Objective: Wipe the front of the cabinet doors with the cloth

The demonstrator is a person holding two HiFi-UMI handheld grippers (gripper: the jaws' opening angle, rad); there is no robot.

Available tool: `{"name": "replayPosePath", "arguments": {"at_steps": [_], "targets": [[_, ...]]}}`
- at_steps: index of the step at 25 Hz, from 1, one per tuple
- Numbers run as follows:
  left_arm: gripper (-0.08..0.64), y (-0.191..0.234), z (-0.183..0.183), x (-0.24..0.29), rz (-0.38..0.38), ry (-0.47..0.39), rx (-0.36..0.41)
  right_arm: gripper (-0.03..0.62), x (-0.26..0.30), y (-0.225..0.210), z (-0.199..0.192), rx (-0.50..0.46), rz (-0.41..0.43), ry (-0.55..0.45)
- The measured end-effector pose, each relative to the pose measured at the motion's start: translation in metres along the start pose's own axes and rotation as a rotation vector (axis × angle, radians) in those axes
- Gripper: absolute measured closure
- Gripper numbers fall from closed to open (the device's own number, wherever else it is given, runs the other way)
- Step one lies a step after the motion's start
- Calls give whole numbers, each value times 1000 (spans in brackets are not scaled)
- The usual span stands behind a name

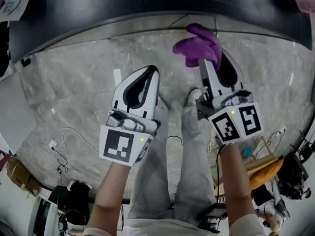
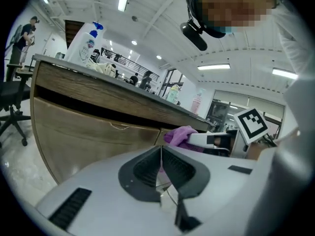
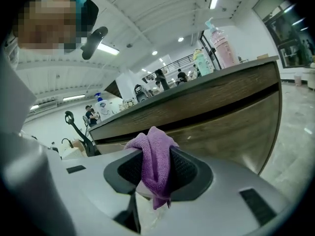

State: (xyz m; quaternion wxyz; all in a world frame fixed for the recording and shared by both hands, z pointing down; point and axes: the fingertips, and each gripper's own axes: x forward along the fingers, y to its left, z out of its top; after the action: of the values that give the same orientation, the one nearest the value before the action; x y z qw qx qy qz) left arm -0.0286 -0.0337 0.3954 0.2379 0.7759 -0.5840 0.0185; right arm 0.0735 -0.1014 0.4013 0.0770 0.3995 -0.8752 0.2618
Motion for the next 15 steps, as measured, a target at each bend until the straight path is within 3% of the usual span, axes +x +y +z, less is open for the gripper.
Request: {"name": "replayPosePath", "arguments": {"at_steps": [5, 10, 15], "targets": [[543, -1, -16, 4, 21, 8, -44, 459, 28, 2, -4, -20, 21, 0], [543, -16, -13, 7, 6, 15, -8, 459, 42, -13, 3, 16, 11, -8], [543, -23, -21, 16, 48, 22, -5, 459, 52, -27, 5, 14, 58, 6]]}}
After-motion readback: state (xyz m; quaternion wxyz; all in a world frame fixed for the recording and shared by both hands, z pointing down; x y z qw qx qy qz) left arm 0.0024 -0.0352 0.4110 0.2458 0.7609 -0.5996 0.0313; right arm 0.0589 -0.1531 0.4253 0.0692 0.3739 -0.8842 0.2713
